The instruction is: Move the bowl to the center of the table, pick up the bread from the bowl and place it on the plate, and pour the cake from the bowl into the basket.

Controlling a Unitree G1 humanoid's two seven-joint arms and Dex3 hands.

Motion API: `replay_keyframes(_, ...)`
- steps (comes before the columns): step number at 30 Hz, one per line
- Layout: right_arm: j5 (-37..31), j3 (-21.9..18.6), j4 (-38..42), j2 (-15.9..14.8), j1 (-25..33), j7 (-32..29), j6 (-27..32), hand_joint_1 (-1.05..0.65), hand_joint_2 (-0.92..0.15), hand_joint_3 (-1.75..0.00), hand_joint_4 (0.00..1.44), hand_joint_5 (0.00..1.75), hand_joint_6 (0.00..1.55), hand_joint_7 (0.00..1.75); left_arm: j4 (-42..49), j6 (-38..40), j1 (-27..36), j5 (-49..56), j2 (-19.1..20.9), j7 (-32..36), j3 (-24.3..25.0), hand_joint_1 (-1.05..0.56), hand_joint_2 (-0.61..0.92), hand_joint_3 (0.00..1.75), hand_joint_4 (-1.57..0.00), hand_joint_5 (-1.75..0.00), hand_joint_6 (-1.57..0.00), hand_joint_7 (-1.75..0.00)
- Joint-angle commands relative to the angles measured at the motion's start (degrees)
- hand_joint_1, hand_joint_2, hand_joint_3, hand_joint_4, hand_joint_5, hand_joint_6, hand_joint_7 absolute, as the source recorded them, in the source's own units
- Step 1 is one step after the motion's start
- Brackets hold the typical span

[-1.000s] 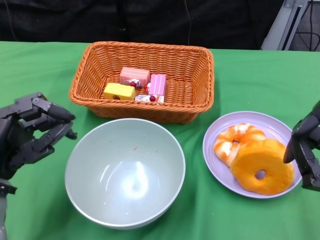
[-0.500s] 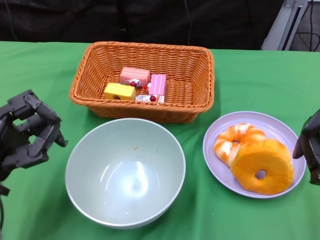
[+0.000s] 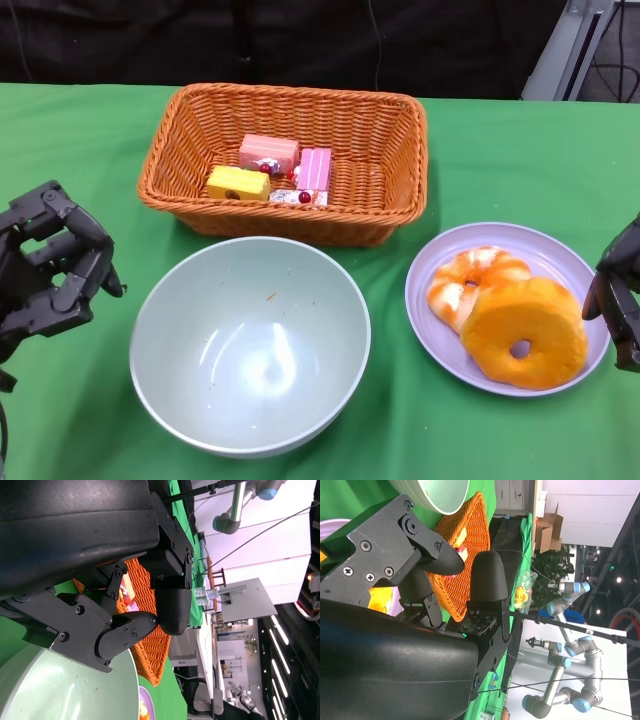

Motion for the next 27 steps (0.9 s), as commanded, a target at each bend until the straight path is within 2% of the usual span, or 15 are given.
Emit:
replay_keyframes(1, 0.12, -0.09, -0.26, -0.55, -0.14, -0.27, -0.08, -0.1, -0.43, -1.22, 0.72, 1.75, 0.65, 1.45, 0.34, -0.04, -0.76, 0.75, 0.09, -0.54, 0.94, -0.15, 0.63, 0.96, -0.78, -1.67, -0.7, -1.43)
replay_keyframes(27, 0.2, -0.15, -0.54, -0.56, 0.05, -0.18, 0.0, -0.1, -0.43, -1.21, 0.72, 1.75, 0.66, 1.43, -0.03, 0.36, -0.15, 2.67, -0.53, -0.72, 1.72, -0.14, 0.63, 0.98, -0.77, -1.68, -0.7, -1.43)
